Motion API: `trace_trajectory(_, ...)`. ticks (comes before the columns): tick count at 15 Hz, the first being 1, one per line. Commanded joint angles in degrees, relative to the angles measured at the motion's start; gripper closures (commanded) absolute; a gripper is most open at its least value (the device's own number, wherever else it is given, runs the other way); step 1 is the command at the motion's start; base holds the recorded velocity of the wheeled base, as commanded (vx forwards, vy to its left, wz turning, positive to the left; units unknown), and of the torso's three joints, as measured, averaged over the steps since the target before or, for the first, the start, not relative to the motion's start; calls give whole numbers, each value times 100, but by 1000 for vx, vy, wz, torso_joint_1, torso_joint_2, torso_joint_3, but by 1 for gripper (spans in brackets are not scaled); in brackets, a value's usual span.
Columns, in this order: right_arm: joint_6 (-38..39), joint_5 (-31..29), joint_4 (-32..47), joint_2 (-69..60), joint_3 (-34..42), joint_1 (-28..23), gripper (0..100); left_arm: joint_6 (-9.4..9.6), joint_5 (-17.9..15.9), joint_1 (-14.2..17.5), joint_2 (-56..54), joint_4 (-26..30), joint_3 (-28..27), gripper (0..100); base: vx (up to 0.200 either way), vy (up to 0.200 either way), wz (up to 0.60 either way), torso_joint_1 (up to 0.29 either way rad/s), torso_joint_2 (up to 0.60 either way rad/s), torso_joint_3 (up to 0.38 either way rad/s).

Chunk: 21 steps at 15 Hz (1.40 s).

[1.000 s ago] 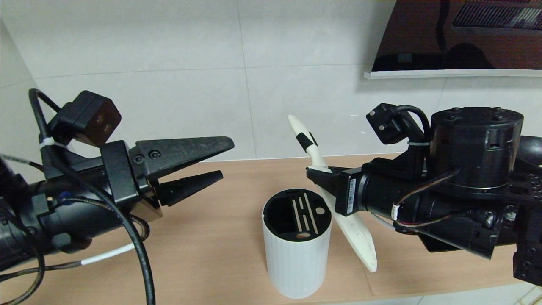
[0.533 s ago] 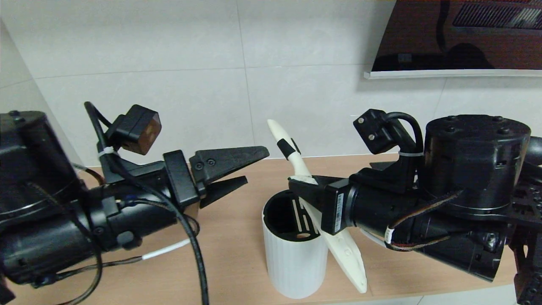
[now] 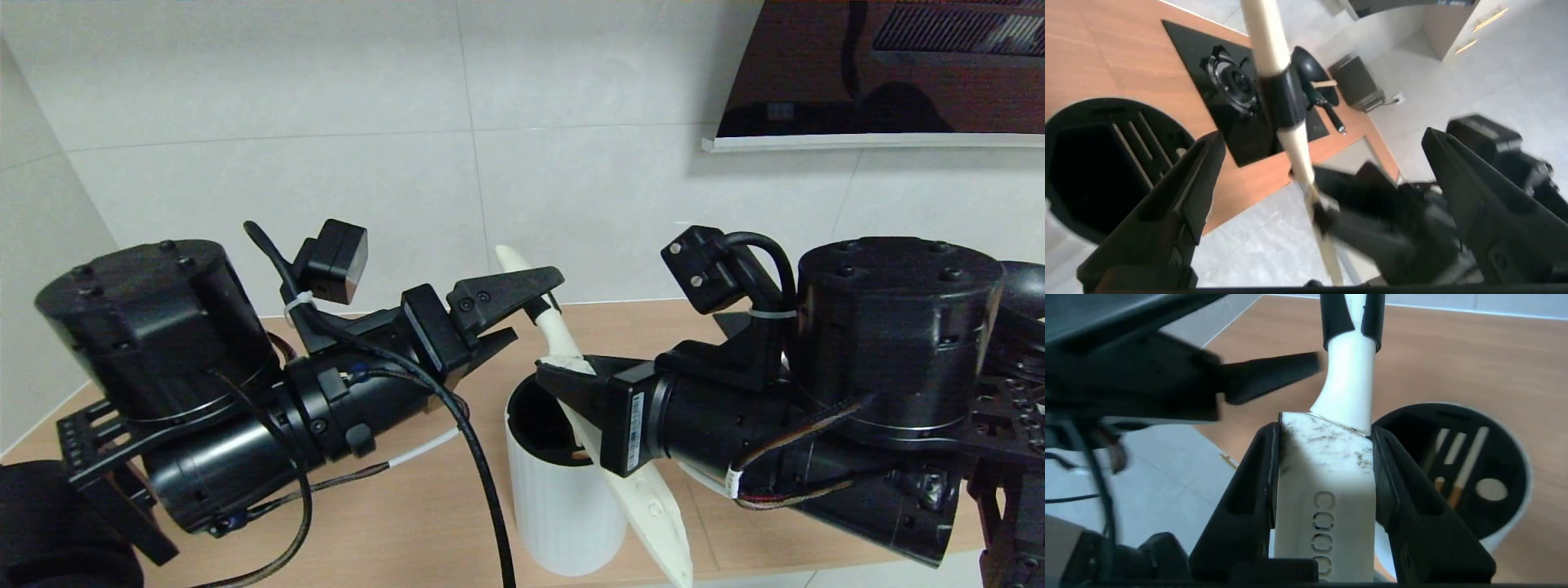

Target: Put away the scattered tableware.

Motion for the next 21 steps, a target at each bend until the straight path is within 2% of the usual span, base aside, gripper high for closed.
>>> trace_trajectory(1,1,0,-3,72,2,22,100,-9,10,-7,157,-64,0,0,0,0,0,0,0,0)
trace_trajectory(4,1,0,-3,54,2,75,100,-9,133,-7,297,-117,-17,0,0,0,0,0,0,0)
trace_trajectory(7,1,0,-3,72,20,154,100,-18,256,-7,455,-398,-8,0,0,0,0,0,0,0)
trace_trajectory(15,1,-9,6,63,28,163,100,-9,309,-16,578,-433,0,0,0,0,0,0,0,0)
trace_trajectory(16,1,-9,6,63,28,163,100,-9,309,-16,578,-433,-8,100,0,0,0,0,0,0)
trace_trajectory(21,1,-9,6,63,28,163,100,-9,309,-16,578,-442,-8,100,0,0,0,0,0,0)
